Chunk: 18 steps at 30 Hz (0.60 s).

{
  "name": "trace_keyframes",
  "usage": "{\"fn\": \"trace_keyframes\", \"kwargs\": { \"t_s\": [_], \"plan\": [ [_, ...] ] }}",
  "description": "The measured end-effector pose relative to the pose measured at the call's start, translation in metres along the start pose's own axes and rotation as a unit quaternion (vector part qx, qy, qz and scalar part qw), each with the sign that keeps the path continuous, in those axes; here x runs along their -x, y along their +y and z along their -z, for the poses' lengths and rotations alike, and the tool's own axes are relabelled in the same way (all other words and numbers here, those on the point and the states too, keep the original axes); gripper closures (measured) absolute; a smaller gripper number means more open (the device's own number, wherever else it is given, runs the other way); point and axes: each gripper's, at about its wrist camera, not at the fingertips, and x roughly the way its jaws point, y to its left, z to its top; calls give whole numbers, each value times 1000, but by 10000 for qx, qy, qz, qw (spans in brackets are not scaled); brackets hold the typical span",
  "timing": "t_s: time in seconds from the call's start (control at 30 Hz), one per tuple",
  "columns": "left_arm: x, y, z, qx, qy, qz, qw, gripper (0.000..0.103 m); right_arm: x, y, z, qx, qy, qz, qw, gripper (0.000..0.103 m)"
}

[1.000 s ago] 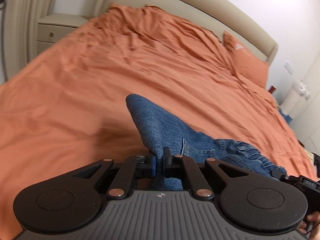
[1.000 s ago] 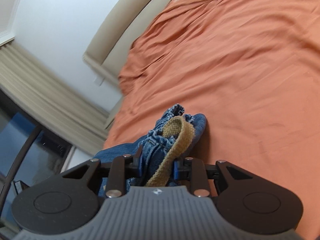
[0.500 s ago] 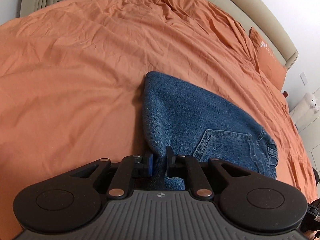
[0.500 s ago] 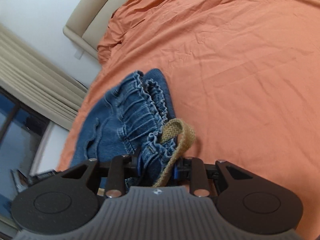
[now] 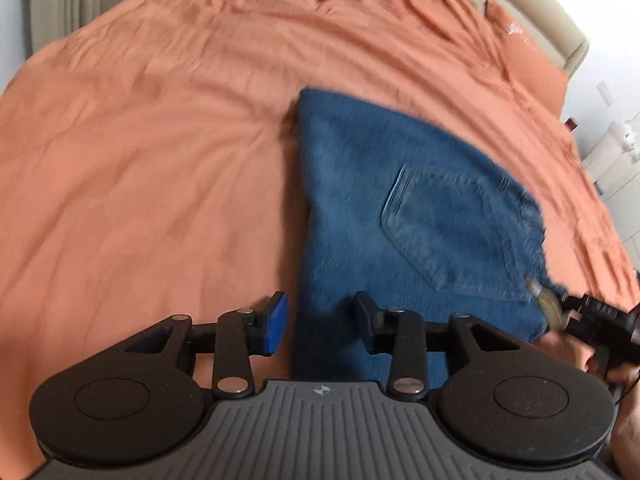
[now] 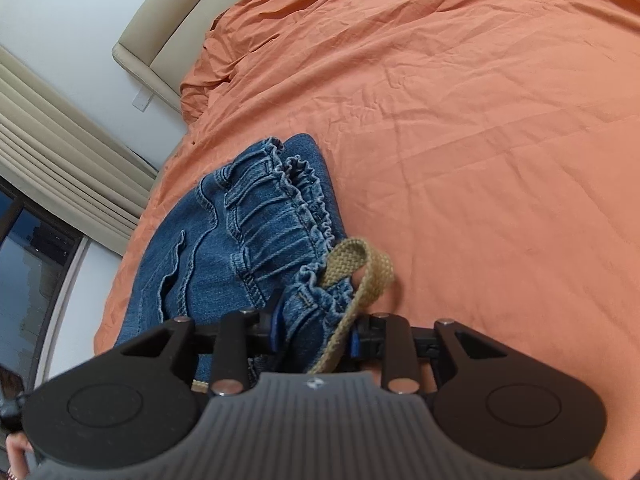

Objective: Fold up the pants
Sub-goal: 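Release the jeans with both tools and lift them away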

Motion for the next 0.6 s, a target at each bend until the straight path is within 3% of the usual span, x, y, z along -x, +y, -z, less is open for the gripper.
{"fn": "trace_keyframes", "kwargs": {
  "t_s": [0.17,0.3,0.5,0.6],
  "plan": [
    [-4,-7,9,21,59,-360,9993,55,-2,7,-1,199,32,194,9996,77],
    [13,-29,1,-290,-35,-764,9966,56,2,22,-10,506,174,537,9971,67],
    [77,-64,4,-830,-993,-922,9873,55,48,53,-11,1431,-109,748,9868,58],
    [113,-77,4,-974,-1498,-1072,9780,55,85,69,-6,1829,-449,578,9804,53]
  ]
}}
